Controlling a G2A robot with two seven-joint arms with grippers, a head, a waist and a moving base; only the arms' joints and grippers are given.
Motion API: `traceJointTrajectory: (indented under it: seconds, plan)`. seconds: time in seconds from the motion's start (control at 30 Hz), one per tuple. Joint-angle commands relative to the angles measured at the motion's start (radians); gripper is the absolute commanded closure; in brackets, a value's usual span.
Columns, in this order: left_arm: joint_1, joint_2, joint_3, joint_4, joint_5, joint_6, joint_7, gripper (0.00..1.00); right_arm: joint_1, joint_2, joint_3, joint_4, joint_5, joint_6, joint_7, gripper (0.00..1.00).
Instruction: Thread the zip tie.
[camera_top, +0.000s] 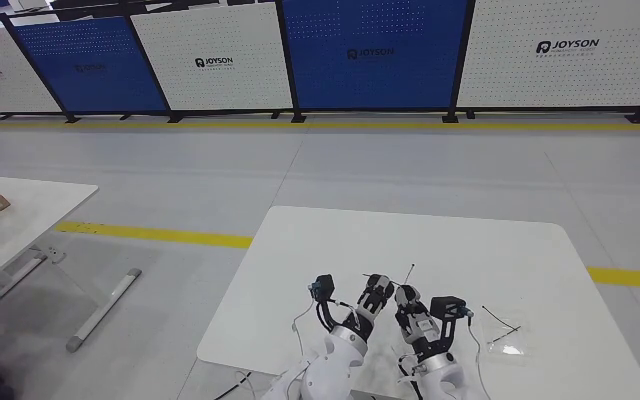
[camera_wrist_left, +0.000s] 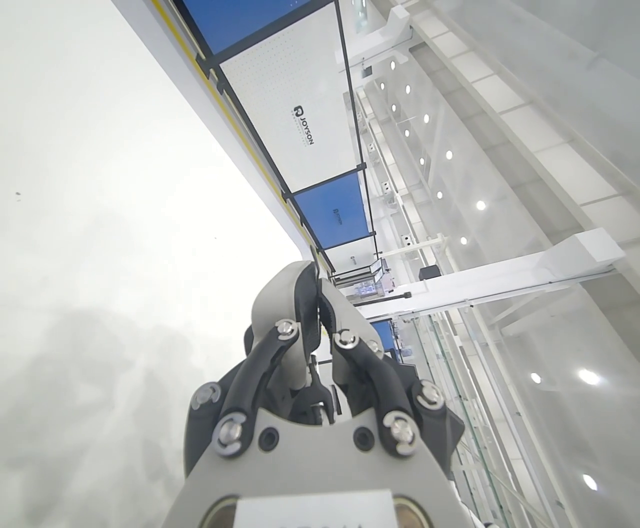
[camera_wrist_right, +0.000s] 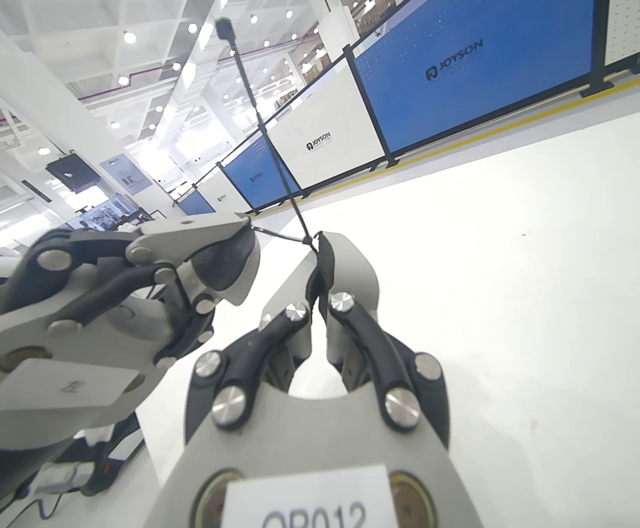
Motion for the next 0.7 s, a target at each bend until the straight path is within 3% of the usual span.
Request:
traceJointTrajectory:
  seconds: [0.0,0.67]
  plan:
    - [0.0,0.0,-0.001,0.001,0.001,-0.01,-0.002,1.0,0.003,0.0,-0.002,0.005,-0.001,0.001,0.002,1.0]
    - [0.014,-0.002,0.008,-0.022,0.005,-0.092,-0.02,1.0,0.011,0.002,-0.017,0.025,-0.039,0.002,0.007,1.0]
